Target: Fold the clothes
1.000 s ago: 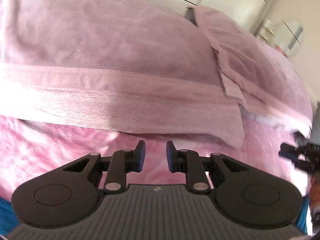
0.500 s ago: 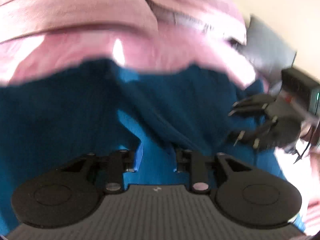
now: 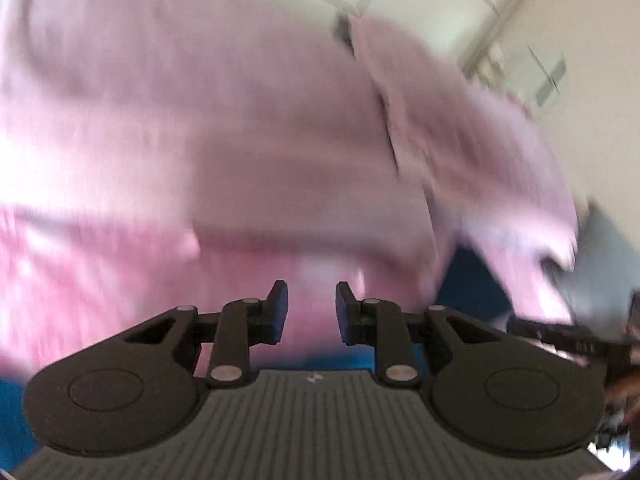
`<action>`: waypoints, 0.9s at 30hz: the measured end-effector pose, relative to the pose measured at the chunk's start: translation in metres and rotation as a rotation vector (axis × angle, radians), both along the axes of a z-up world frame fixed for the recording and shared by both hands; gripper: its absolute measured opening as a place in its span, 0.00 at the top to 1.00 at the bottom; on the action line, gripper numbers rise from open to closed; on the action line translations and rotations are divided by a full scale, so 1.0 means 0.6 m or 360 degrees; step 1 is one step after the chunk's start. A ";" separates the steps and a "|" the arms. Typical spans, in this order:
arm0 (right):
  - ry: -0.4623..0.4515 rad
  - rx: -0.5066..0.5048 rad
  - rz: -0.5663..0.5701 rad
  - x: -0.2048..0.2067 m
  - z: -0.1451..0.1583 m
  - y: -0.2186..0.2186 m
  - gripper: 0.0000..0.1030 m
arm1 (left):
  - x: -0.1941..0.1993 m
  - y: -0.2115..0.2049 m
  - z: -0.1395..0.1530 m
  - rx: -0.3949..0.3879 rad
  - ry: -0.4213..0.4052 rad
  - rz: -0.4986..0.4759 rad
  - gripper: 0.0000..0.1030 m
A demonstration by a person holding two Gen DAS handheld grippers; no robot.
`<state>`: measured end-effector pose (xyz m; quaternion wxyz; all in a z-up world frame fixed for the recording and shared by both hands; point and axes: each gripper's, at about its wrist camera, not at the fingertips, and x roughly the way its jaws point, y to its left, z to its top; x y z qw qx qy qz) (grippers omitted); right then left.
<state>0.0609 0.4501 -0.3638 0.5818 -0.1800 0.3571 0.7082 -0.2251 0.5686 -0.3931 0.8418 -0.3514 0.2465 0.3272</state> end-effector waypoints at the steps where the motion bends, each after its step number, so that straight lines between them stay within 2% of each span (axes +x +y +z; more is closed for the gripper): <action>1: 0.0006 -0.0041 0.0044 -0.007 -0.015 -0.023 0.69 | 0.014 -0.016 -0.014 -0.0022 0.0028 -0.0107 0.81; 2: 0.0014 -0.0092 0.0086 -0.017 -0.030 -0.036 0.69 | 0.028 -0.031 -0.027 -0.0044 0.0055 -0.0214 0.81; 4: -0.0022 -0.0170 0.0144 -0.040 -0.056 -0.037 0.69 | 0.066 -0.055 -0.039 -0.0012 0.0105 -0.0403 0.81; 6: -0.0123 -0.0190 0.0123 -0.052 -0.071 -0.016 0.69 | 0.122 -0.060 -0.048 0.0084 0.0172 -0.0522 0.81; 9: -0.0163 -0.0178 -0.0046 -0.044 -0.062 -0.013 0.69 | 0.185 -0.025 -0.064 0.0220 0.0276 -0.0408 0.82; 10: -0.0133 -0.0183 -0.0090 -0.036 -0.059 -0.016 0.69 | 0.185 -0.007 -0.067 0.0200 0.0275 -0.0320 0.91; 11: -0.0100 -0.0192 -0.0112 -0.026 -0.056 -0.019 0.69 | 0.179 0.017 -0.069 0.0144 0.0243 -0.0207 0.94; 14: -0.0102 -0.0206 -0.0114 -0.004 -0.045 -0.029 0.69 | 0.153 0.062 -0.069 -0.0003 0.0130 0.0113 0.95; 15: -0.0108 -0.0174 -0.0092 -0.004 -0.040 -0.029 0.69 | 0.144 0.063 -0.067 -0.0024 0.0086 0.0153 0.89; 16: -0.0113 -0.0139 -0.0070 -0.004 -0.035 -0.029 0.69 | 0.136 0.064 -0.065 -0.0042 0.0042 0.0185 0.89; 19: -0.0075 -0.0074 -0.0015 -0.017 -0.034 -0.014 0.69 | 0.153 0.044 -0.063 0.0036 0.0083 0.0052 0.89; 21: -0.0052 -0.0062 0.0027 -0.033 -0.046 0.006 0.69 | 0.159 0.032 -0.074 0.0118 0.0247 -0.0002 0.84; 22: -0.0052 -0.0065 0.0053 -0.043 -0.055 0.017 0.69 | 0.166 0.031 -0.082 0.0126 0.0305 0.0038 0.80; 23: -0.0083 -0.0088 0.0067 -0.049 -0.068 0.028 0.69 | 0.161 0.033 -0.086 0.0101 0.0297 0.0111 0.80; 24: -0.0161 -0.0162 0.0030 -0.056 -0.086 0.042 0.69 | 0.149 0.034 -0.083 0.0049 0.0231 0.0190 0.80; 26: -0.0135 -0.0156 -0.0010 -0.057 -0.082 0.038 0.69 | 0.120 0.013 -0.064 0.0036 0.0119 0.0289 0.80; 27: -0.0119 -0.0150 -0.0029 -0.058 -0.079 0.035 0.69 | 0.101 -0.007 -0.053 0.0052 0.0111 0.0309 0.76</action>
